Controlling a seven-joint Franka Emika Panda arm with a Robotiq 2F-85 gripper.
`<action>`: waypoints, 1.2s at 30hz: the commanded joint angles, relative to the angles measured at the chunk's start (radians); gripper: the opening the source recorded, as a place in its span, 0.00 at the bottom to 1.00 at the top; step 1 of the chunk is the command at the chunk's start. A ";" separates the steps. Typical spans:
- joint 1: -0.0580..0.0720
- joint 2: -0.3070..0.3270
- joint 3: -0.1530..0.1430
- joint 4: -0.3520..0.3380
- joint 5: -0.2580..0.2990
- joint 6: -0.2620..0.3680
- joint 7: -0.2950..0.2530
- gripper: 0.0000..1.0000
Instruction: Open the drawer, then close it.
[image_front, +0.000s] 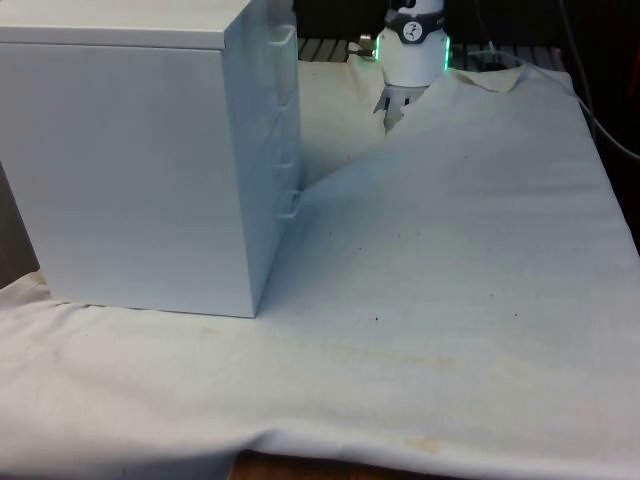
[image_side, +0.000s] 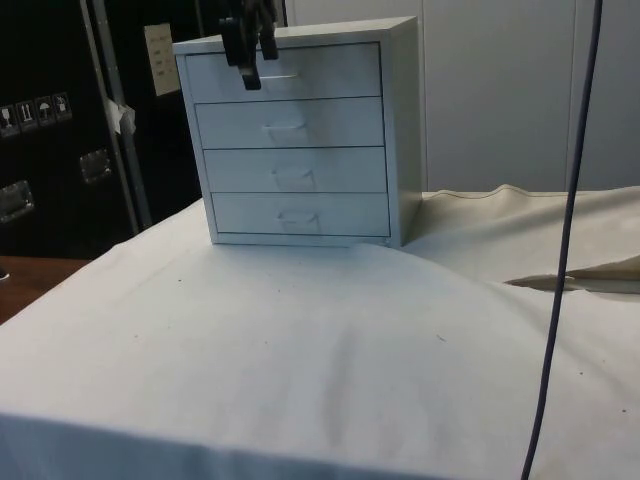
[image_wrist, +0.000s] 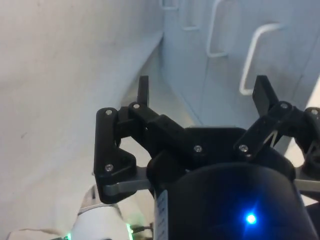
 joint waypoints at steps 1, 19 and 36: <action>0.000 0.004 -0.004 -0.002 -0.018 0.013 0.007 1.00; 0.001 0.049 -0.013 -0.012 -0.103 0.041 0.065 1.00; 0.007 0.087 -0.014 -0.023 -0.192 0.063 0.155 1.00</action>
